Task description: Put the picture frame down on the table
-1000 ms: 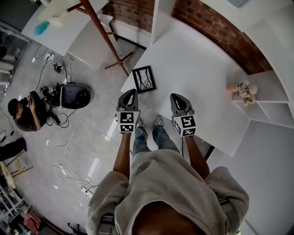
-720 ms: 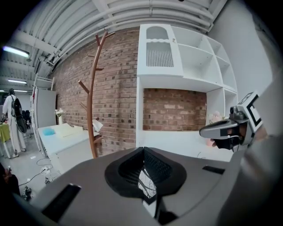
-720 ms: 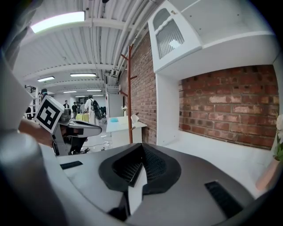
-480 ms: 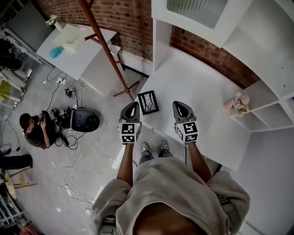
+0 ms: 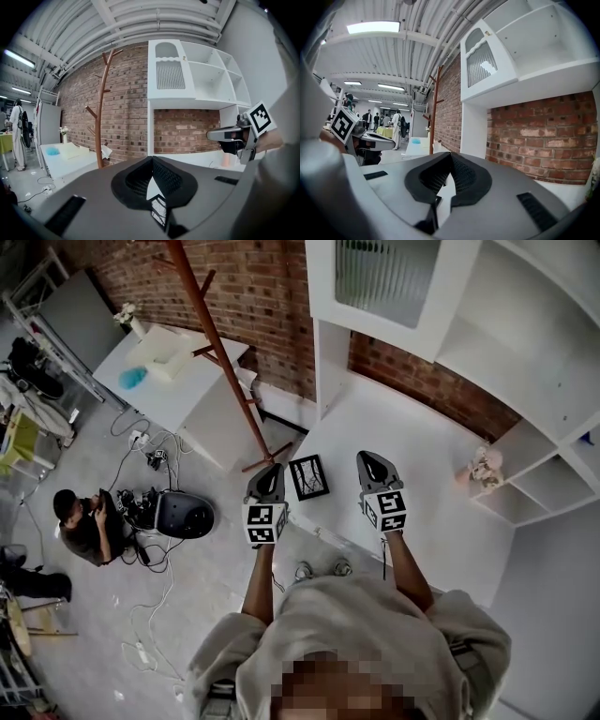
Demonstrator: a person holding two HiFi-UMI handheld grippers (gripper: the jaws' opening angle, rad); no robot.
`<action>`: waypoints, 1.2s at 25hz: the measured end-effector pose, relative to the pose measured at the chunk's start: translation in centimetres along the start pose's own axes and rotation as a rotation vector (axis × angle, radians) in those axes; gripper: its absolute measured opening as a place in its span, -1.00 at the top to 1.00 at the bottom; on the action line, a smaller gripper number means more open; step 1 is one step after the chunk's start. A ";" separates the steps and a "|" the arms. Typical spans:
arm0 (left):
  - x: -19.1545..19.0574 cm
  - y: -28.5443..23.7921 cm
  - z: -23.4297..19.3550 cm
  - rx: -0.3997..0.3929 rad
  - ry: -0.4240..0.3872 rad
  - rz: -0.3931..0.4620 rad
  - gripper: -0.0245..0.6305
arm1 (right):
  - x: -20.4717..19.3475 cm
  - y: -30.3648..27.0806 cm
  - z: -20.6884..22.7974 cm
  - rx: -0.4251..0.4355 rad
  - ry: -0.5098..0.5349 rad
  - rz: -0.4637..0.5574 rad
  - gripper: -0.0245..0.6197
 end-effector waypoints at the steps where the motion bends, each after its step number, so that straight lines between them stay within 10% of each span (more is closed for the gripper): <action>1: 0.2 0.1 -0.2 0.001 0.003 0.005 0.88 | 0.3 -0.1 0.0 -0.001 0.004 0.005 0.85; 30: 0.7 -0.8 -0.5 0.005 0.024 0.029 0.88 | 0.5 -1.7 0.9 -0.007 0.008 0.007 0.85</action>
Point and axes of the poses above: the fingertips, and each gripper's own axes: y backward along the fingers, z to its right, x out of its top, the point moved 10 cm from there along y, backward along the fingers, and after that the axes turned 5 degrees about -x, right-handed, at the moved point
